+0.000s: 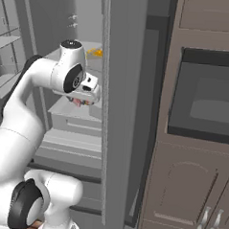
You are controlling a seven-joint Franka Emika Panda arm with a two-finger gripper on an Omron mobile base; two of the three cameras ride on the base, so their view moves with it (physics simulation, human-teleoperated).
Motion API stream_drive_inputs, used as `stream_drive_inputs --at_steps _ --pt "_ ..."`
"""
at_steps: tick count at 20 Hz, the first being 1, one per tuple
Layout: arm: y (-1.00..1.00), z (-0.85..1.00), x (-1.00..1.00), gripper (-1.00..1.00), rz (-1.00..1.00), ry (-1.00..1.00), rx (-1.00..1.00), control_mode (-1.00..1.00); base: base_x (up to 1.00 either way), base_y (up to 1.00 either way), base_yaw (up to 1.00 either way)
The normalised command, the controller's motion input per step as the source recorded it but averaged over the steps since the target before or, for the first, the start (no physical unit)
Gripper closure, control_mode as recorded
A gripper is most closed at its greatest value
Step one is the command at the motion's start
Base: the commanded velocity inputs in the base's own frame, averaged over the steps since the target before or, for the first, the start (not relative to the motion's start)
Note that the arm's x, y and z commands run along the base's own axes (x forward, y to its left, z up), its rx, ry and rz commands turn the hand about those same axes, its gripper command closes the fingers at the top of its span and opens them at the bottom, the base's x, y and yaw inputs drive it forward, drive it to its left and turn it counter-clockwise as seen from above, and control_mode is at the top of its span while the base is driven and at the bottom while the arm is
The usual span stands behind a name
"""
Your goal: Take the cheese, steak, and onion from the fridge and place them on the plate on the dining counter to create an appetizer plate.
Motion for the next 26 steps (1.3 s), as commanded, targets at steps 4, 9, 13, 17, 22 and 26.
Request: stream_drive_inputs --at_steps 4,9,13,17,22,26 --pt "0.08 -0.12 0.0 -1.0 0.0 0.0 0.0 -1.0 0.0 0.0 0.0" --pt "0.32 -0.19 0.0 -1.0 0.0 0.0 0.0 -1.0 0.0 0.0 0.0" --pt "0.22 0.08 0.0 -1.0 0.0 -0.06 0.0 -1.0 0.0 0.0 0.0" --pt "0.43 0.06 0.02 -1.0 0.0 -0.12 0.0 -1.0 0.0 0.0 0.0" --pt "0.38 -0.13 0.13 -1.0 0.03 -0.02 0.0 -1.0 0.0 0.0 0.0" --pt "0.12 -0.24 0.13 -1.0 0.07 -0.01 0.0 -1.0 0.0 0.0 0.0"
